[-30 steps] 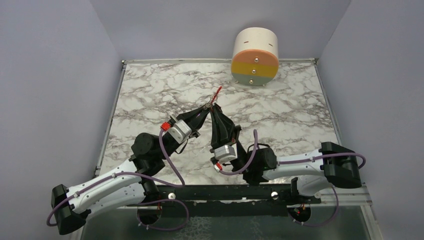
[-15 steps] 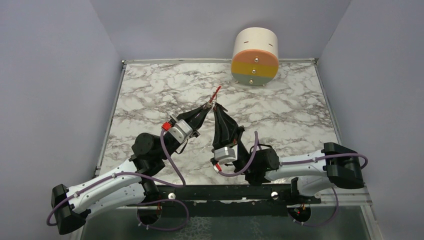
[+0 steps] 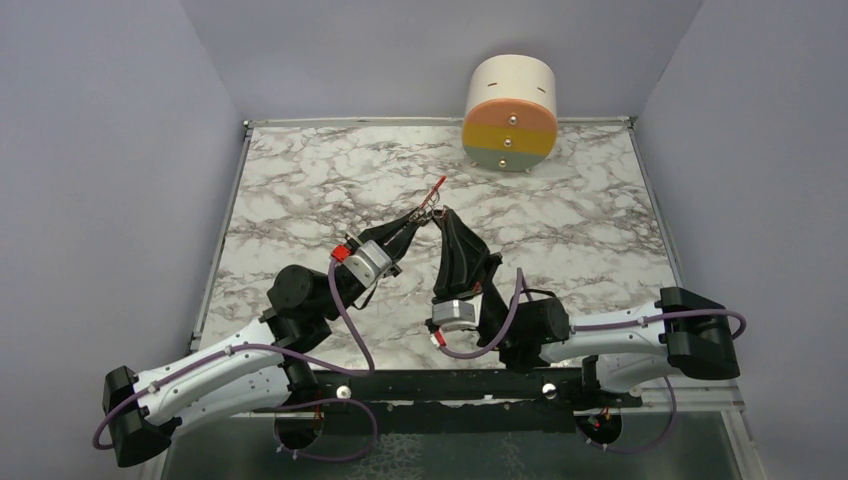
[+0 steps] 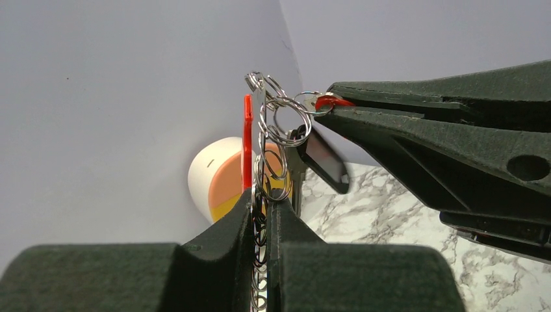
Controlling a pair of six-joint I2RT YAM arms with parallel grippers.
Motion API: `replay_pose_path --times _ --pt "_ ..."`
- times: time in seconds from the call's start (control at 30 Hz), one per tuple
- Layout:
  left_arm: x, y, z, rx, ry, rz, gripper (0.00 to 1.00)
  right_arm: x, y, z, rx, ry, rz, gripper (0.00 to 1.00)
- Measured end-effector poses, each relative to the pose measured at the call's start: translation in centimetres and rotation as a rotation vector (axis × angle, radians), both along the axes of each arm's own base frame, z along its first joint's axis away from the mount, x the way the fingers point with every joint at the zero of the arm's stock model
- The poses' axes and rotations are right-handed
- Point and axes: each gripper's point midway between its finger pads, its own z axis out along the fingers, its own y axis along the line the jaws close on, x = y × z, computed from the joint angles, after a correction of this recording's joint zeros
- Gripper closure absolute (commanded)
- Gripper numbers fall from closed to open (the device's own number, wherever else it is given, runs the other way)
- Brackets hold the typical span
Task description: Remove the keys from the keyring
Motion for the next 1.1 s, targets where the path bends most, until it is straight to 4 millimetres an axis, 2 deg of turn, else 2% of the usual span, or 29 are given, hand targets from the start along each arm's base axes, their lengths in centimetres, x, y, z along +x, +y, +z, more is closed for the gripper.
replay_pose_path --times 0.7,1.1 --pt "0.8 0.5 -0.9 0.017 0.010 0.057 1.00 0.0 0.4 -0.3 -0.042 -0.024 -0.028 0.98" --pt "1.7 0.0 -0.5 -0.021 -0.044 0.093 1.00 -0.4 0.4 -0.2 0.011 0.011 0.034 0.99"
